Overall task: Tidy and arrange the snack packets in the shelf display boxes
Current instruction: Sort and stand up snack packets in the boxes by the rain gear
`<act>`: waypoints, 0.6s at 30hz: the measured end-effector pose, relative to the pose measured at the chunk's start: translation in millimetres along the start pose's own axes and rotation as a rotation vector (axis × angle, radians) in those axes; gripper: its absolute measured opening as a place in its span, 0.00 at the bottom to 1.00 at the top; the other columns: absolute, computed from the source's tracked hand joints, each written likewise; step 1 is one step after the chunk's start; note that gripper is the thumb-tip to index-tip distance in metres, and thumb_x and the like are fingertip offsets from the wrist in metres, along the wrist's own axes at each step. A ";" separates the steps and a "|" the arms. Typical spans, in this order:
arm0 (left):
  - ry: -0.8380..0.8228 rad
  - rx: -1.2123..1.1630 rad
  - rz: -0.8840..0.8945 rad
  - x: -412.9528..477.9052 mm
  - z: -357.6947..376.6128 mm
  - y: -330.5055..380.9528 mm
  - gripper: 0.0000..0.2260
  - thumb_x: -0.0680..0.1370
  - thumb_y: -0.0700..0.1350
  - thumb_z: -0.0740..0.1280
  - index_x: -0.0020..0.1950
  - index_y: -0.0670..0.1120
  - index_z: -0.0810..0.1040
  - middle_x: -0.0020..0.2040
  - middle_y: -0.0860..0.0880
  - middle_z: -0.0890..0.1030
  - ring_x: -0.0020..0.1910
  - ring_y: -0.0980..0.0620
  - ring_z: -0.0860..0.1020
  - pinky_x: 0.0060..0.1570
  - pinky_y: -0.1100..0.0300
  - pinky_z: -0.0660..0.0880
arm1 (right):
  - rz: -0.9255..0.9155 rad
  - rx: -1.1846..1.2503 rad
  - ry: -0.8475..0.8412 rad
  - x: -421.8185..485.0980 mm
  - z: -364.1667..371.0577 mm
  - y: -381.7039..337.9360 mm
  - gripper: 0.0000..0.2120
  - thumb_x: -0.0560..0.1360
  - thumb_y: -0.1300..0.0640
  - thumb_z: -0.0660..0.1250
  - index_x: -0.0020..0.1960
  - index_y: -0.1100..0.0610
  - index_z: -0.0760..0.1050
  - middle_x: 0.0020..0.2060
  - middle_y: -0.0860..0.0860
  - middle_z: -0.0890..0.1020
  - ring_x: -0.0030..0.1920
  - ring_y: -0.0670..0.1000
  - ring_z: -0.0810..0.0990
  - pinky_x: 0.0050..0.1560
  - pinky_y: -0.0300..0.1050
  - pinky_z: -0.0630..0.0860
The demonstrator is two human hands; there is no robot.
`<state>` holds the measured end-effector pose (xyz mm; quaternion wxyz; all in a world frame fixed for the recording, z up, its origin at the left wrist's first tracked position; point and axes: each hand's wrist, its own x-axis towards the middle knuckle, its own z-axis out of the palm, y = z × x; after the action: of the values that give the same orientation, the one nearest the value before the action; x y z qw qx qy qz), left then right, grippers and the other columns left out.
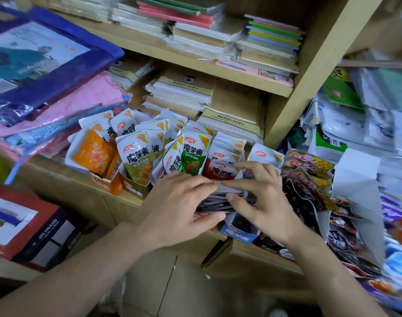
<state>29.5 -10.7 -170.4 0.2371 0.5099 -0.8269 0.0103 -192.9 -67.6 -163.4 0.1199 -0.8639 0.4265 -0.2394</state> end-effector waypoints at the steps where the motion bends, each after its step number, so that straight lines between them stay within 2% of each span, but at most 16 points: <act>1: 0.018 -0.023 0.010 -1.5 1.0 0.0 0.26 0.79 0.64 0.60 0.65 0.48 0.82 0.60 0.54 0.83 0.55 0.53 0.82 0.55 0.54 0.77 | 0.008 0.014 -0.007 -0.2 -0.4 0.7 0.19 0.75 0.37 0.61 0.60 0.42 0.82 0.69 0.41 0.71 0.67 0.49 0.66 0.66 0.51 0.58; 3: 0.033 -0.044 0.007 -3.7 2.2 0.4 0.24 0.80 0.62 0.61 0.63 0.47 0.83 0.58 0.53 0.84 0.52 0.52 0.82 0.51 0.53 0.80 | 0.029 0.023 -0.009 0.3 1.0 0.7 0.19 0.75 0.37 0.61 0.60 0.42 0.82 0.73 0.41 0.69 0.69 0.48 0.66 0.67 0.51 0.57; 6: 0.024 -0.063 -0.003 -5.0 3.0 -0.7 0.23 0.80 0.61 0.61 0.61 0.46 0.84 0.57 0.53 0.85 0.52 0.53 0.82 0.50 0.52 0.81 | 0.054 0.024 0.028 1.7 3.6 0.8 0.21 0.74 0.37 0.62 0.61 0.46 0.81 0.72 0.42 0.69 0.67 0.47 0.68 0.64 0.49 0.58; 8: 0.024 -0.053 -0.012 -5.1 2.0 -1.6 0.22 0.80 0.61 0.61 0.61 0.47 0.84 0.56 0.54 0.85 0.52 0.53 0.83 0.49 0.52 0.81 | 0.062 0.026 0.034 2.5 3.3 0.3 0.23 0.74 0.37 0.62 0.62 0.47 0.80 0.68 0.41 0.73 0.66 0.45 0.70 0.63 0.49 0.60; 10: 0.045 -0.013 -0.027 -5.2 0.4 -1.5 0.21 0.80 0.61 0.62 0.61 0.48 0.84 0.57 0.55 0.85 0.50 0.52 0.83 0.48 0.53 0.80 | 0.054 0.032 0.028 1.4 2.2 -0.7 0.22 0.75 0.37 0.61 0.60 0.48 0.81 0.59 0.41 0.80 0.64 0.45 0.71 0.63 0.51 0.61; 13: 0.110 0.003 -0.060 -2.2 -1.4 2.2 0.20 0.79 0.59 0.65 0.64 0.49 0.83 0.58 0.54 0.84 0.52 0.52 0.82 0.48 0.54 0.80 | 0.046 0.096 0.049 -4.7 -2.9 -1.2 0.21 0.77 0.38 0.61 0.60 0.49 0.82 0.53 0.42 0.82 0.61 0.43 0.73 0.63 0.53 0.64; 15: 0.178 -0.014 -0.070 1.1 -1.9 6.0 0.17 0.79 0.54 0.67 0.64 0.49 0.83 0.60 0.53 0.84 0.55 0.52 0.80 0.51 0.53 0.78 | 0.034 0.149 0.087 -12.8 -8.8 -0.8 0.18 0.78 0.43 0.65 0.62 0.50 0.81 0.55 0.41 0.82 0.60 0.41 0.75 0.62 0.54 0.69; 18: 0.263 -0.014 -0.079 6.5 -0.6 10.3 0.15 0.76 0.41 0.71 0.63 0.48 0.83 0.61 0.53 0.83 0.58 0.50 0.79 0.57 0.51 0.75 | -0.007 0.107 0.195 -29.5 -20.2 1.9 0.13 0.77 0.53 0.69 0.61 0.53 0.82 0.56 0.43 0.83 0.62 0.45 0.77 0.62 0.54 0.71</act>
<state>18.6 -11.0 -164.9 0.3471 0.5347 -0.7680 0.0620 -220.0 -45.3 -156.0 0.1228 -0.8304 0.4197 -0.3453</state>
